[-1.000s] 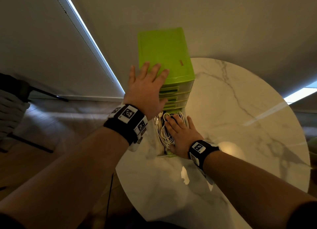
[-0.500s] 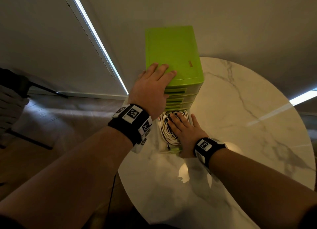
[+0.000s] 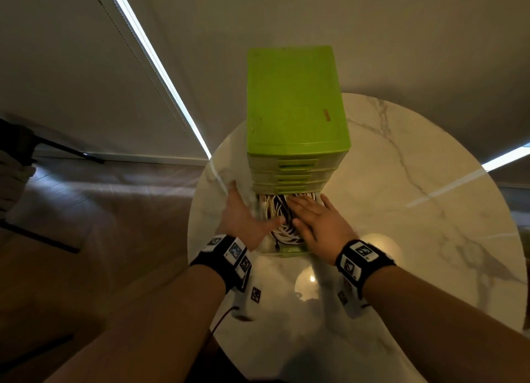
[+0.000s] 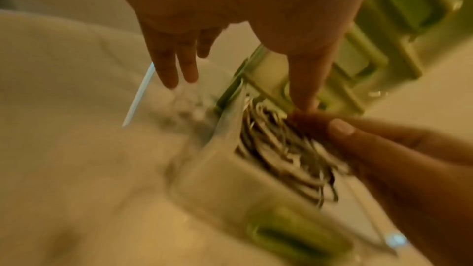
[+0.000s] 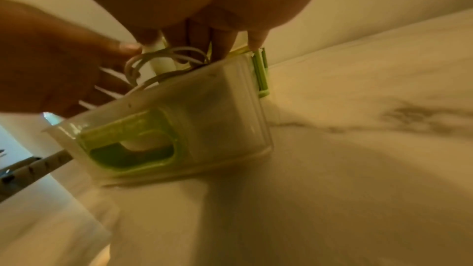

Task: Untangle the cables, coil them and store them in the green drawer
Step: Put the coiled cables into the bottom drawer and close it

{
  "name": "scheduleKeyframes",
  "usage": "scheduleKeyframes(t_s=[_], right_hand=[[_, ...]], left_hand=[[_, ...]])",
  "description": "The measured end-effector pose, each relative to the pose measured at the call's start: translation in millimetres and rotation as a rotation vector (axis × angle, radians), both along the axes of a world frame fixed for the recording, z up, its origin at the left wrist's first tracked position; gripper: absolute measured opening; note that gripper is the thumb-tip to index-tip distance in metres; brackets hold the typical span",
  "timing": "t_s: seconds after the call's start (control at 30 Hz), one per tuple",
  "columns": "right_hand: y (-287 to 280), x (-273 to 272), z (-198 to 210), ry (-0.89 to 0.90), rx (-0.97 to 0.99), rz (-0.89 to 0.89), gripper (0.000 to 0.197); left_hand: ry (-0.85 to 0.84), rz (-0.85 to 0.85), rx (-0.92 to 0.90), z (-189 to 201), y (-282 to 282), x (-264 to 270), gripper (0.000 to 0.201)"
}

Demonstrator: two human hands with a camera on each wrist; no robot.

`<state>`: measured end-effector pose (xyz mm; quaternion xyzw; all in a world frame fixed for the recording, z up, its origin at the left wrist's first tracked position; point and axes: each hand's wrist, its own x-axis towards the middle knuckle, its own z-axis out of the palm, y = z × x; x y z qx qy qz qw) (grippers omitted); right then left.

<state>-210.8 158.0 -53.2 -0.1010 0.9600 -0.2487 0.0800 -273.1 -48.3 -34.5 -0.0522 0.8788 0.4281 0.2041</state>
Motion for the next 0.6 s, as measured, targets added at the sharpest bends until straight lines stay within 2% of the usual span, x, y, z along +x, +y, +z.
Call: scheduleKeyframes(t_s=[0.07,0.13,0.17,0.23,0.27,0.3,0.37,0.5,0.6], right_hand=[[3,3,-8,0.072,-0.118,-0.083,0.052],[6,4,-10,0.154,-0.221,-0.357,0.037],[6,4,-9,0.141,-0.271,-0.523,0.036],[4,0,-7,-0.062,-0.394,-0.761,0.058],[4,-4,-5,-0.191,-0.419,-0.799,0.070],[5,-10,-6,-0.293,-0.394,-0.780,0.077],[7,-21,-9,-0.389,-0.278,-0.706,0.075],[-3,-31,-8,-0.378,-0.049,-0.685,0.058],[-7,-31,-9,-0.381,-0.017,-0.677,0.049]], left_hand=[[-0.044,-0.101,-0.012,-16,4,7,0.152],[-0.066,-0.109,0.001,-23,9,7,0.154],[-0.074,-0.111,0.005,-25,10,5,0.153],[-0.068,-0.148,-0.004,-28,11,-1,0.151],[-0.063,-0.169,-0.020,-28,11,-4,0.150],[-0.059,-0.183,-0.047,-29,12,-6,0.150],[-0.055,-0.195,-0.111,-30,13,-8,0.149],[-0.019,-0.193,-0.196,-31,15,-10,0.132],[-0.008,-0.198,-0.238,-29,17,-14,0.112]])
